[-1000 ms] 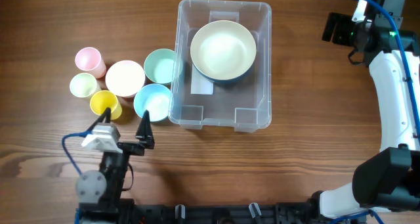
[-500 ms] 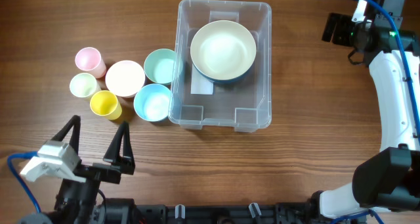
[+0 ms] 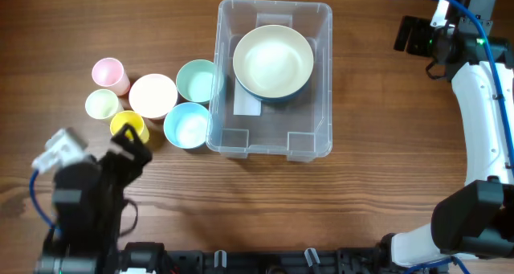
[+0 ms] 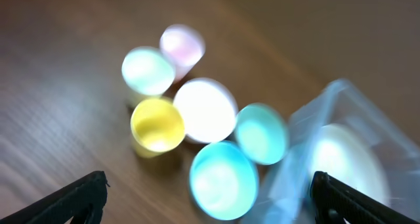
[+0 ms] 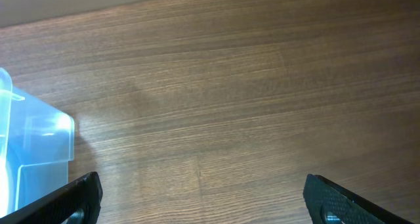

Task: Pack container
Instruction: 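Move the left gripper forward to the yellow cup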

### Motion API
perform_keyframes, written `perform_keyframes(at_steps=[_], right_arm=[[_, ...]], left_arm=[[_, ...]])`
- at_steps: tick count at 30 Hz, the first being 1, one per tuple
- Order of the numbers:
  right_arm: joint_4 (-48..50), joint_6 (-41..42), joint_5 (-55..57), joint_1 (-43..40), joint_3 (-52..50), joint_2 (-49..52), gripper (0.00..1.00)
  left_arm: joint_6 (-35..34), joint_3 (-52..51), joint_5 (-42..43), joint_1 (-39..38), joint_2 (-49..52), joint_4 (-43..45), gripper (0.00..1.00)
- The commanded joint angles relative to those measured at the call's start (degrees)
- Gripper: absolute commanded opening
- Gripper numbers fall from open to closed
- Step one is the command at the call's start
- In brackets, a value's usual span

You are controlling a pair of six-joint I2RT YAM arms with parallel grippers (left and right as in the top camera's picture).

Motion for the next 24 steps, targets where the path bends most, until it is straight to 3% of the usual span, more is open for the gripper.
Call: perform_keyframes(at_steps=[1,9,18,24], right_arm=[[0.2,0.8,0.8,0.1,0.2,0.6,1.0],[0.2,0.8,0.8,0.1,0.2,0.6,1.0],[0.2,0.8,0.8,0.1,0.2,0.6,1.0],[0.2,0.8,0.8,0.1,0.2,0.6,1.0]], left_arm=[[-3.1,0.1,-0.8,-0.1,10.6,-0.3,1.0],[-2.7,0.1,9.4,8.9,21.5,-0.4,1.0],[11.1,0.1,21.7,23.6,23.7,-0.5,1.0],[12.2,0.1,24.0,27.3,28.4,-0.2,0.96]])
